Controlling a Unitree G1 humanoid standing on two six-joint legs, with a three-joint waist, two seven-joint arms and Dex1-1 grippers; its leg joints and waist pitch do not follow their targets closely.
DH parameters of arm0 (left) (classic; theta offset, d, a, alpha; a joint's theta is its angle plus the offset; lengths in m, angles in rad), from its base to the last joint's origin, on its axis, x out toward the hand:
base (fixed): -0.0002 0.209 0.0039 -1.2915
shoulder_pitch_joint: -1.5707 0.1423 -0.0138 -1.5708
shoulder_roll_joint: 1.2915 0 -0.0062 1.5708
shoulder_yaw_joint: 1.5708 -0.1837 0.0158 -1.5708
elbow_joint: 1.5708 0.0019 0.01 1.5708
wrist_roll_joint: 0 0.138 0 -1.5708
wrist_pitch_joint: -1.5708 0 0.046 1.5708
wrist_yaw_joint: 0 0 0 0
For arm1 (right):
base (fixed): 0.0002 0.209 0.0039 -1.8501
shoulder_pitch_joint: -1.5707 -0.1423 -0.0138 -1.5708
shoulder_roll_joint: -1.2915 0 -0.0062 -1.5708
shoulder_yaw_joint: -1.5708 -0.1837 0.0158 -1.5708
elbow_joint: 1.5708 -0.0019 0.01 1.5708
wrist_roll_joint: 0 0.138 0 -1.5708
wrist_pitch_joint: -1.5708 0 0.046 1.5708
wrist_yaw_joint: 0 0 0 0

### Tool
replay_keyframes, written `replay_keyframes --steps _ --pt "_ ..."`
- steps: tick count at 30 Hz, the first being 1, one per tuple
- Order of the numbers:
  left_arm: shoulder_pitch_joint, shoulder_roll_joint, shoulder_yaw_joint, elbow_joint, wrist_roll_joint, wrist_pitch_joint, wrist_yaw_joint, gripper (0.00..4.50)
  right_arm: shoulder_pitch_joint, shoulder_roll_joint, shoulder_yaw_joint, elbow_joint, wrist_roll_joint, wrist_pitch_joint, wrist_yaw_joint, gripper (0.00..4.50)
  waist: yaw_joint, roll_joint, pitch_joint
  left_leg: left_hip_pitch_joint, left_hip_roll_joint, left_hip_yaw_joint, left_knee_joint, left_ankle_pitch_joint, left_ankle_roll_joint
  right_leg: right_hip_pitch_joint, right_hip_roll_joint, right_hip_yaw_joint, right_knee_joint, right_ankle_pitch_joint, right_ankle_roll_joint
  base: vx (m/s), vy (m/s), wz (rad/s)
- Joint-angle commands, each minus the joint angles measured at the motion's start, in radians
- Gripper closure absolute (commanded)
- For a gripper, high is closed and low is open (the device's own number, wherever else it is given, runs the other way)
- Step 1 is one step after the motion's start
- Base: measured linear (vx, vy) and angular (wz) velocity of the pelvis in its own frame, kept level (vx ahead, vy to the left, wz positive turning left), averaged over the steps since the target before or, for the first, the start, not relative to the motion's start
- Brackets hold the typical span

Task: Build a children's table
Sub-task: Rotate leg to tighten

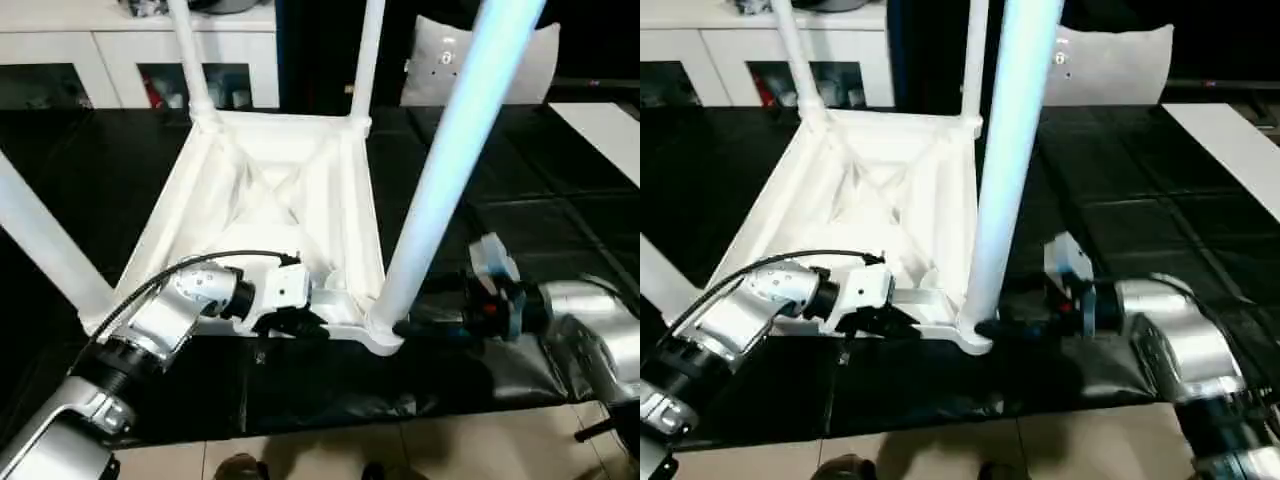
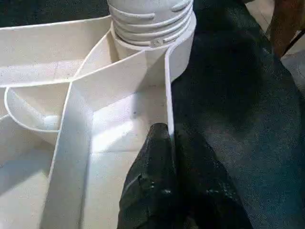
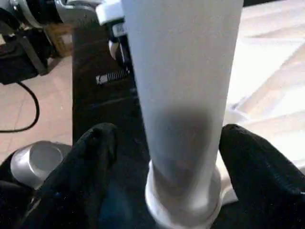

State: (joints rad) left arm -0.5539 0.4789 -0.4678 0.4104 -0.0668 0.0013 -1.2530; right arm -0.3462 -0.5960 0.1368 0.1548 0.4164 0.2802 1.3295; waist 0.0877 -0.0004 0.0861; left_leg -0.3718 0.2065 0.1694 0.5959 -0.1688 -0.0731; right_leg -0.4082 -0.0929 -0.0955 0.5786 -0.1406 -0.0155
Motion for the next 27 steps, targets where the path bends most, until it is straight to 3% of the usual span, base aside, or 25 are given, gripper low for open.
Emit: replay_keyframes --steps 1,7,14,18,20,21,23,24,26,27 --pt "-0.015 -0.011 0.023 -0.017 -0.035 -0.036 -0.016 4.5 -0.024 0.004 0.015 0.026 -0.021 -0.008 0.013 1.11 -0.003 -0.007 -0.066 0.015 0.022 -0.004 -0.079 -0.316 0.037 0.044 -0.054 0.041 -0.078 -0.47 -0.146 0.0 0.0 0.0" --pt "-0.018 -0.014 0.042 0.019 -0.039 -0.058 -0.025 4.5 -0.067 -0.002 0.045 0.069 -0.042 -0.005 0.053 1.61 -0.001 -0.009 -0.068 0.015 0.024 0.0 -0.079 -0.291 0.043 0.045 -0.051 0.043 -0.069 -0.41 -0.17 0.0 0.0 0.0" --pt "-0.017 -0.023 0.066 0.033 -0.049 -0.05 -0.027 4.5 -0.093 -0.003 0.067 0.105 -0.054 -0.011 0.082 2.22 -0.003 -0.011 -0.063 0.019 0.024 -0.001 -0.081 -0.312 0.038 0.042 -0.054 0.043 -0.08 -0.496 -0.142 0.0 0.0 0.0" --pt "-0.022 -0.061 0.1 0.031 -0.038 0.036 0.085 4.5 -0.061 0.009 0.061 0.068 -0.036 0.029 0.068 2.5 -0.004 -0.007 -0.058 0.018 0.024 -0.001 -0.083 -0.324 0.037 0.041 -0.052 0.043 -0.08 -0.491 -0.145 0.0 0.0 0.0" --pt "-0.025 -0.087 0.12 0.026 -0.04 0.084 0.143 4.5 -0.038 0.03 0.052 0.04 -0.03 0.05 0.016 2.53 -0.004 -0.008 -0.056 0.023 0.023 -0.001 -0.084 -0.332 0.035 0.037 -0.052 0.045 -0.084 -0.507 -0.142 0.0 0.0 0.0" --pt "-0.028 -0.106 0.131 0.02 -0.042 0.107 0.177 4.5 -0.028 0.053 0.047 0.03 -0.043 0.059 -0.047 2.53 -0.007 -0.01 -0.054 0.016 0.02 -0.003 -0.085 -0.334 0.035 0.042 -0.053 0.041 -0.084 -0.53 -0.132 0.0 0.0 0.0" --pt "-0.033 -0.134 0.143 0.011 -0.04 0.139 0.226 4.5 -0.016 0.1 0.038 0.02 -0.081 0.07 -0.176 2.58 -0.011 -0.011 -0.053 0.015 0.016 -0.006 -0.086 -0.337 0.028 0.041 -0.052 0.038 -0.089 -0.572 -0.105 0.0 0.0 0.0" --pt "-0.036 -0.148 0.144 0.007 -0.034 0.153 0.249 4.5 -0.014 0.133 0.031 0.019 -0.103 0.079 -0.255 2.59 -0.02 -0.012 -0.053 0.012 0.014 -0.008 -0.086 -0.337 0.021 0.042 -0.053 0.035 -0.091 -0.594 -0.091 0.0 0.0 0.0" --pt "-0.046 -0.187 0.145 0.0 -0.015 0.192 0.318 4.5 -0.02 0.229 -0.01 0.015 -0.115 0.126 -0.442 2.59 -0.035 -0.008 -0.049 0.017 0.008 -0.009 -0.083 -0.365 0.01 0.034 -0.052 0.028 -0.103 -0.651 -0.069 0.0 0.0 0.0" --pt "-0.051 -0.208 0.147 -0.003 -0.007 0.215 0.345 4.5 -0.025 0.275 -0.032 0.016 -0.12 0.153 -0.529 2.6 -0.047 -0.01 -0.05 0.012 0.004 -0.011 -0.082 -0.362 0.006 0.035 -0.051 0.025 -0.106 -0.675 -0.053 0.0 0.0 0.0"
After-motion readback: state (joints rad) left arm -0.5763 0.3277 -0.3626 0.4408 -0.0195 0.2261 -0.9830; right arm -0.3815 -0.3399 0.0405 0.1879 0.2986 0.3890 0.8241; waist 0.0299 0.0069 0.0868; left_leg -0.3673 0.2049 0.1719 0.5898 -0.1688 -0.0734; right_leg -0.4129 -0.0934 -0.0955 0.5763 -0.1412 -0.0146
